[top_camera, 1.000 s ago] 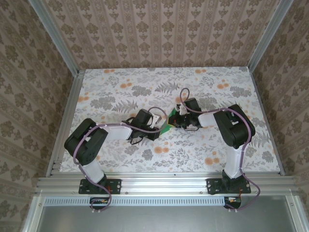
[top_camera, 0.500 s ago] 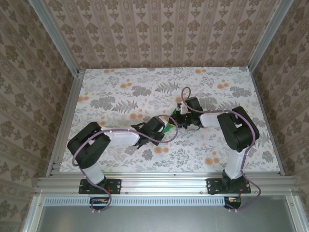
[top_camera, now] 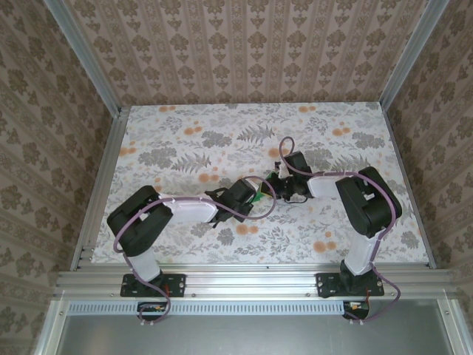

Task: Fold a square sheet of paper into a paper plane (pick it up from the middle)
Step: Fold the wing for the fifth time at the center of the table.

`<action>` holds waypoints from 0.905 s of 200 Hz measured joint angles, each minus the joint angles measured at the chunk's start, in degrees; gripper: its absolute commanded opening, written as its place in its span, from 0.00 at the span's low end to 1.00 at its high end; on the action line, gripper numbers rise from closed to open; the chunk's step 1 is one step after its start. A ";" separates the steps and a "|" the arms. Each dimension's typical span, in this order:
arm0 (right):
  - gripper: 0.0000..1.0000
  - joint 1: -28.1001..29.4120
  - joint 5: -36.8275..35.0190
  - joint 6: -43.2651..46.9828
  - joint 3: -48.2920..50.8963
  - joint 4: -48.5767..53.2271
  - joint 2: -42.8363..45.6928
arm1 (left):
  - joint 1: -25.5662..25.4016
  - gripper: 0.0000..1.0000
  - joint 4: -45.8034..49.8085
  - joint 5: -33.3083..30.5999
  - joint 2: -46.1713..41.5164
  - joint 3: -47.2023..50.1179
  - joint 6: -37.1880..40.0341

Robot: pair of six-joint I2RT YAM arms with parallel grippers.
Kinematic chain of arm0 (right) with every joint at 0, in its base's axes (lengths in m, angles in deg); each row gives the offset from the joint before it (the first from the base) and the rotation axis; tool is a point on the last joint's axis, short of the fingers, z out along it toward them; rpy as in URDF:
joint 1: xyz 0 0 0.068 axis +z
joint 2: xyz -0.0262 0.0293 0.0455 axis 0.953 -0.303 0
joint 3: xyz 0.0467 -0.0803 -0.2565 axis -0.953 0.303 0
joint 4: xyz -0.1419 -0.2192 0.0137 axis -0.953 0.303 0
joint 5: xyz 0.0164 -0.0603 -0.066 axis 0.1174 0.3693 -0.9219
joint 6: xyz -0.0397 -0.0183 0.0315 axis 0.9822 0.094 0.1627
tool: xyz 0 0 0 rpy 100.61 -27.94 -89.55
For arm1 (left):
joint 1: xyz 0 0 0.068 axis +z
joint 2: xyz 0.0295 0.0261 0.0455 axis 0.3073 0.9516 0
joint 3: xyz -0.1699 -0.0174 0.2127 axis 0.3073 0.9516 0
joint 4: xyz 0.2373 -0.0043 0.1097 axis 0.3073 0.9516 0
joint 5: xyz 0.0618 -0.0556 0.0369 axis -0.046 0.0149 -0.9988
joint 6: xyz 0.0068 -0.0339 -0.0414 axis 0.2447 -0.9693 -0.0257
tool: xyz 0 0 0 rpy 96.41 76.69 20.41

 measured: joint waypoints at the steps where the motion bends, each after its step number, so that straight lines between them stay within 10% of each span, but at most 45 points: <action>1: 0.09 0.00 -0.04 0.00 0.00 0.00 0.00 | 0.00 0.13 0.00 0.00 0.00 0.00 0.00; 77: 0.09 0.15 -2.95 1.57 0.00 2.40 -0.72 | 2.54 0.50 1.92 9.62 -5.92 2.03 0.70; 181: 0.12 -1.95 3.65 5.81 -0.37 1.03 -2.86 | 17.64 0.30 -0.28 40.65 -0.92 -2.80 -10.34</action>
